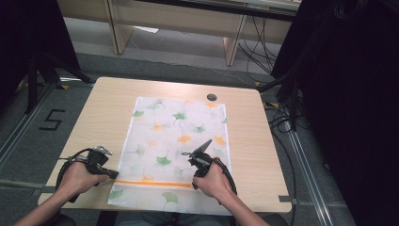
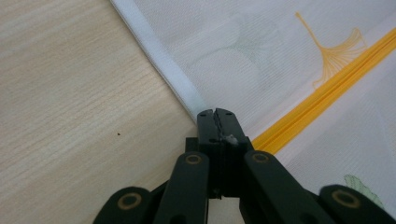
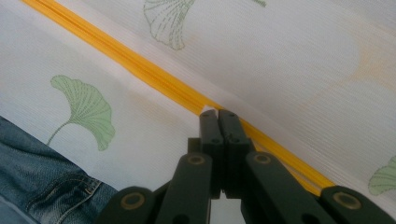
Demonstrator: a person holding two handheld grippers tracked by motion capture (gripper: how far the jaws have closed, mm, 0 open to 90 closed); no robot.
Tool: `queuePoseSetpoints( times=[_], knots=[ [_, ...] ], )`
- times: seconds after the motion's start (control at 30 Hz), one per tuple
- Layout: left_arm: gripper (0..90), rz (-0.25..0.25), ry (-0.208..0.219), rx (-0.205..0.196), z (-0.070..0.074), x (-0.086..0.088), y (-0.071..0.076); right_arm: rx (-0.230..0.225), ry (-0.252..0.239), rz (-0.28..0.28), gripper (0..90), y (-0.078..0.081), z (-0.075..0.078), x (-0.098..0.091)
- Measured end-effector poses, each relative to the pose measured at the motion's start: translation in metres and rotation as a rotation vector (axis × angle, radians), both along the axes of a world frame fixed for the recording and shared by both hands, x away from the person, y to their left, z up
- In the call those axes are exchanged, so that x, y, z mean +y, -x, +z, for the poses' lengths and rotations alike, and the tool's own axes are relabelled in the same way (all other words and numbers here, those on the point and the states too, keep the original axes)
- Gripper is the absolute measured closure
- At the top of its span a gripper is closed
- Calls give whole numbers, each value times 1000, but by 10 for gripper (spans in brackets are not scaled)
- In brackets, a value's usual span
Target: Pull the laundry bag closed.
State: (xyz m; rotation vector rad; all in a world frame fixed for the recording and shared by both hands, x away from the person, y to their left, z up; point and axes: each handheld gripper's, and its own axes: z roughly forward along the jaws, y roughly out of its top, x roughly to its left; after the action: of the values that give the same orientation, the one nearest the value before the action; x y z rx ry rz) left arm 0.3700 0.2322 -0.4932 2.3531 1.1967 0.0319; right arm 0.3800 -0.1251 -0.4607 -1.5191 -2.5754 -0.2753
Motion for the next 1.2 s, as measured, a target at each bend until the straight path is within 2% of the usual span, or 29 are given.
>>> queuePoseSetpoints(
  times=[0.03,0.13,0.2,0.23,0.3,0.37,0.57,0.83,0.87,0.9,0.93,1.0,1.03,1.07,1.2],
  knots=[
    [897,1,0,0,0,0,0,25,-6,-3,900,-1,1,-1],
    [897,1,1,1,0,0,0,1,-2,-10,900,1,0,-3],
    [897,1,1,1,0,0,0,15,5,-1,900,0,1,-5],
    [897,1,1,1,0,0,0,7,3,-24,900,1,0,-5],
    [897,1,1,2,0,0,0,22,11,-17,900,1,1,-8],
    [897,2,1,1,0,0,0,7,4,-23,900,1,0,-10],
    [897,1,1,1,0,0,0,8,5,-35,900,2,1,-10],
    [897,2,1,0,0,0,0,3,20,-16,900,2,3,-11],
    [897,0,0,2,0,0,0,-17,20,4,900,1,2,-13],
    [897,1,0,0,0,0,0,35,29,-31,900,2,5,-12],
    [897,1,1,1,0,0,0,4,28,-20,900,1,4,-14],
    [897,1,0,1,0,0,0,9,37,-24,900,1,5,-15],
    [897,1,5,1,0,0,0,-7,30,-24,900,1,4,-16],
    [897,3,1,2,0,0,0,10,33,-29,900,2,5,-16],
    [897,3,5,1,0,0,0,9,42,-31,900,1,5,-19]
  ],
)
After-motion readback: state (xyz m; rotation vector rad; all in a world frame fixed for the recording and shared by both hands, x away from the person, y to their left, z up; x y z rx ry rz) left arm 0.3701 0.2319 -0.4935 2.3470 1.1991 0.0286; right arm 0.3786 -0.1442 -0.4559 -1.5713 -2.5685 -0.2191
